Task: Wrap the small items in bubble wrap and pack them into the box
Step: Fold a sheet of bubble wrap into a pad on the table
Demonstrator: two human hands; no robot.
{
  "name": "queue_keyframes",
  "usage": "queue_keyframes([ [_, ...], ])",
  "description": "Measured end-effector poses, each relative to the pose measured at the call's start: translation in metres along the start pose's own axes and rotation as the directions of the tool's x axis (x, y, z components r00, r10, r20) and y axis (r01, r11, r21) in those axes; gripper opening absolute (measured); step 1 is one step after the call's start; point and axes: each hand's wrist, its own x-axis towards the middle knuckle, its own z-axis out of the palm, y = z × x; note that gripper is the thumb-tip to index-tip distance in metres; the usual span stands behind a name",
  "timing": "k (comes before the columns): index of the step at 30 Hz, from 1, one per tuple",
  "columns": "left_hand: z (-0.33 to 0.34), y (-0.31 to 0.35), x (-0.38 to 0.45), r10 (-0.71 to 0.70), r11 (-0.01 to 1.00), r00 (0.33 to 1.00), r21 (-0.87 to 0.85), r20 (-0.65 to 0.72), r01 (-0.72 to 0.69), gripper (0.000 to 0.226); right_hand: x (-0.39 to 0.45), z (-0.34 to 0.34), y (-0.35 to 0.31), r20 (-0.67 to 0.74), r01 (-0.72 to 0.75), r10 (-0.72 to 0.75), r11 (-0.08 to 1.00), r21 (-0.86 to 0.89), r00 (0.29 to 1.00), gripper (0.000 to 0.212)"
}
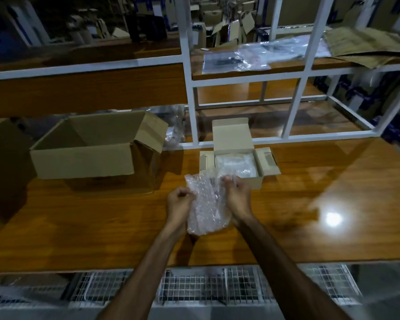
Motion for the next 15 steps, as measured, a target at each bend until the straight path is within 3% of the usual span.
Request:
queue_keyframes([
  [3, -0.032, -0.01, 0.005, -0.075, 0.996, 0.997, -0.053, -0.034, 0.073, 0.006, -0.006, -0.015, 0.016, -0.046, -0.024, 0.021, 0.998, -0.05, 0.999, 0.035],
  [8, -0.091, -0.031, 0.014, -0.196, 0.98, 0.975, -0.04, -0.1, 0.193, 0.018, -0.018, -0.044, 0.026, -0.106, -0.026, 0.013, 0.992, -0.12, 0.994, 0.027],
  [15, -0.154, -0.043, 0.027, -0.149, 0.973, 0.964, 0.142, -0.222, 0.183, 0.026, -0.018, -0.095, 0.045, -0.098, 0.035, -0.065, 0.958, -0.285, 0.993, 0.013],
])
